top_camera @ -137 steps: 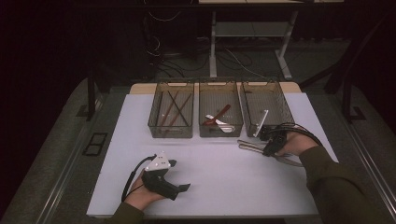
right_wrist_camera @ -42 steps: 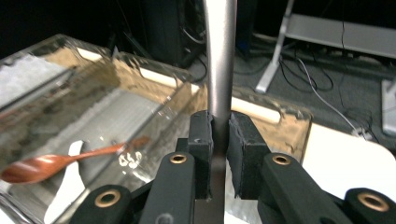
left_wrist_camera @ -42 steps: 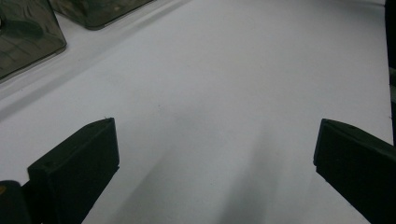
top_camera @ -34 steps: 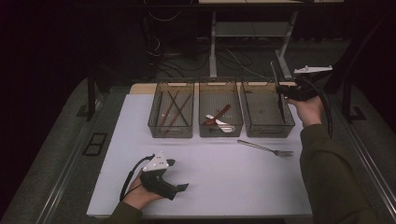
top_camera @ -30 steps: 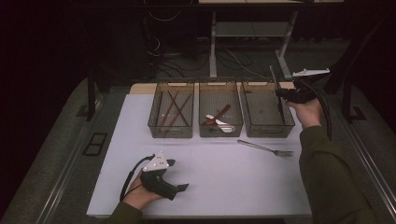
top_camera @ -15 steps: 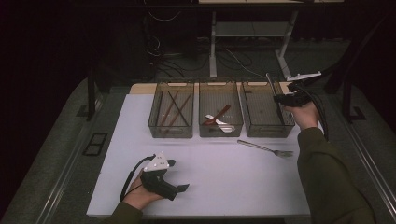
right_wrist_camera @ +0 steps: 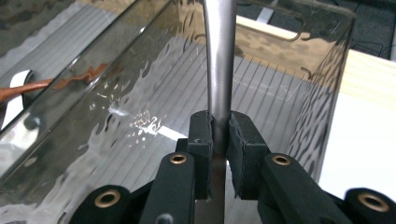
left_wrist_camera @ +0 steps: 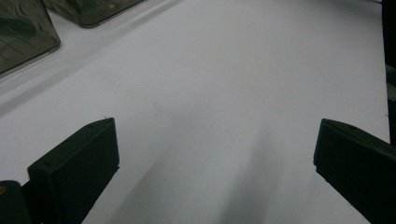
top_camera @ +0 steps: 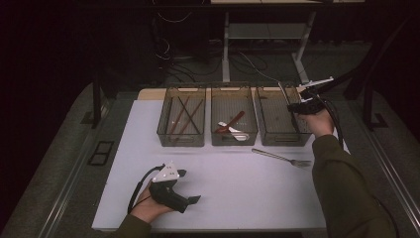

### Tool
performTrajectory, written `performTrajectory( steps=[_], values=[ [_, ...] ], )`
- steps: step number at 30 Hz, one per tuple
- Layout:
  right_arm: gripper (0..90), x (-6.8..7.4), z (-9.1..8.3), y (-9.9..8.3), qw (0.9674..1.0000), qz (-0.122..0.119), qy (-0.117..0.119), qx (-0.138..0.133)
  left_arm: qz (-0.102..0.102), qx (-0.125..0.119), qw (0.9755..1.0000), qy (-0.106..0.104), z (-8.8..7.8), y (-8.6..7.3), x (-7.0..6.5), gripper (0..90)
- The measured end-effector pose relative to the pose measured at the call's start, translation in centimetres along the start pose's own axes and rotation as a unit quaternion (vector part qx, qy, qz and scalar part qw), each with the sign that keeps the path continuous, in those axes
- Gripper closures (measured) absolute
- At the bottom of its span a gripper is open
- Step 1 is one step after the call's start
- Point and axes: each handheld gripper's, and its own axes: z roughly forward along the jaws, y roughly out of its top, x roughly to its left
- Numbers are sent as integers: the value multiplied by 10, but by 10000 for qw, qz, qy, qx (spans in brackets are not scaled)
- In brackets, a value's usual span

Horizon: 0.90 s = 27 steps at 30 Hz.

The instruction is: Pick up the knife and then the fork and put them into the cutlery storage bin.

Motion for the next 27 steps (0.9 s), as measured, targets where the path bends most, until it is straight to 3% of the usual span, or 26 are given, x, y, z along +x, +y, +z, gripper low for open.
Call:
performTrajectory(
  steps=[6, 12, 23, 27],
  values=[
    [787, 2, 10, 1, 9999, -87, 16, 123, 1, -2, 10000, -6, 0, 0, 0, 0],
    [639, 4, 5, 2, 9999, 24, 110, -73, 6, -2, 10000, -10, 0, 0, 0, 0],
    [540, 11, -28, -6, 9979, -94, 544, -344, 1, 7, 10000, -12, 0, 0, -1, 0],
    [535, 18, -43, -13, 9960, -324, 768, -336, 19, 20, 10000, -13, 0, 0, -1, 0]
  ],
)
